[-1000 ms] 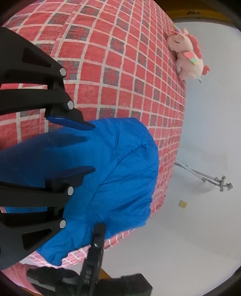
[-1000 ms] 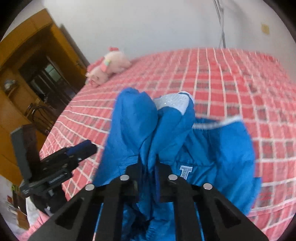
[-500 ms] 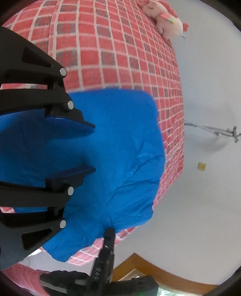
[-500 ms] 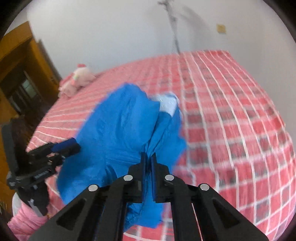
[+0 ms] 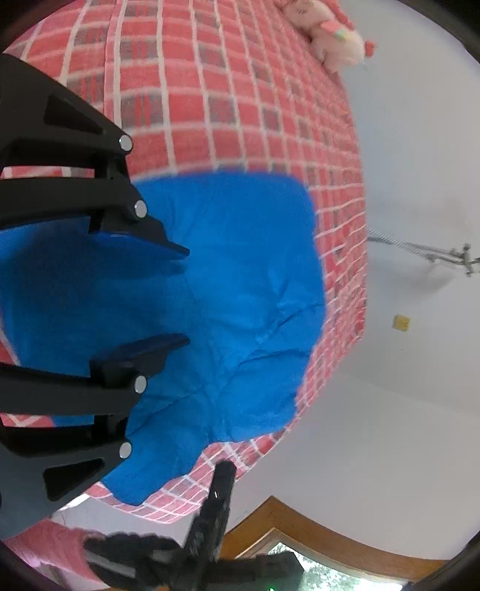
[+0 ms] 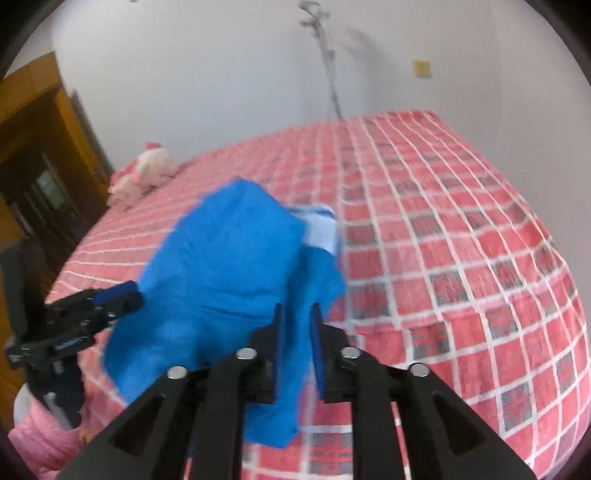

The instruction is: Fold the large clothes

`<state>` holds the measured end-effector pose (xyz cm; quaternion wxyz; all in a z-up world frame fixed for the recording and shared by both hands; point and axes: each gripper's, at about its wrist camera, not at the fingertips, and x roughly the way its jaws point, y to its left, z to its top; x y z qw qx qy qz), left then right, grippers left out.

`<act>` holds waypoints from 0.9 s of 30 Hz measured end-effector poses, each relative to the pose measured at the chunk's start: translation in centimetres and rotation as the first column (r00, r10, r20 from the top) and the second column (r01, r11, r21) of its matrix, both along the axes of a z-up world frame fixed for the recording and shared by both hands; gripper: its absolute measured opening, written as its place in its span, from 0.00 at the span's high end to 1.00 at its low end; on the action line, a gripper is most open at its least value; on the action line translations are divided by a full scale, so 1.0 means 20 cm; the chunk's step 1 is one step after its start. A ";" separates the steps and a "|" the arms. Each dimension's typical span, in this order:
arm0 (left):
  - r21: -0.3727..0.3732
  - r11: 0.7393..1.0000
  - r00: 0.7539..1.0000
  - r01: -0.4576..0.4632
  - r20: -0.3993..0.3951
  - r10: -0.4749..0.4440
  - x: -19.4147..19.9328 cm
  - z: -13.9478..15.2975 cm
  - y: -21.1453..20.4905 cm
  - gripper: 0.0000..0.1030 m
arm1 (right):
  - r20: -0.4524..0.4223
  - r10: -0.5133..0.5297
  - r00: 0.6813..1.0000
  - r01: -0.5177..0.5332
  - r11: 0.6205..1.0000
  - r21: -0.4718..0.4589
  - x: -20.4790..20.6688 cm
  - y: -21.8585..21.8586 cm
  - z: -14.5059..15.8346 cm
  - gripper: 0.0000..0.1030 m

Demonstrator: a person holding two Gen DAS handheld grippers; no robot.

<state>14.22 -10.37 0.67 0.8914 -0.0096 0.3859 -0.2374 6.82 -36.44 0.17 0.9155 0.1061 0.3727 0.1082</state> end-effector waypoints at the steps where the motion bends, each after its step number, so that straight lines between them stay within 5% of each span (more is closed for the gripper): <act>1: 0.019 0.999 0.999 -0.030 0.023 0.030 -0.02 0.02 0.03 0.59 | 0.010 0.027 1.000 -0.027 1.000 0.006 -0.01 0.03 0.03 0.83; 8: 0.045 0.998 0.998 -0.054 -0.023 0.055 -0.02 -0.06 0.09 0.60 | -0.030 0.233 0.972 -0.234 0.971 -0.049 -0.05 0.39 0.03 0.83; 16: 0.100 0.995 1.000 -0.014 0.026 0.012 -0.08 -0.11 -0.07 0.56 | -0.139 0.176 0.975 -0.196 0.970 -0.144 -0.06 0.35 -0.23 1.00; 20: 0.123 0.992 1.000 -0.001 0.027 -0.002 -0.08 -0.16 -0.12 0.56 | -0.130 0.156 0.979 -0.172 0.978 -0.121 -0.08 0.32 -0.34 1.00; 27: 0.102 0.994 1.000 0.027 -0.016 -0.026 -0.05 -0.12 -0.08 0.56 | -0.120 0.149 0.982 -0.161 0.982 -0.102 -0.10 0.31 -0.30 0.99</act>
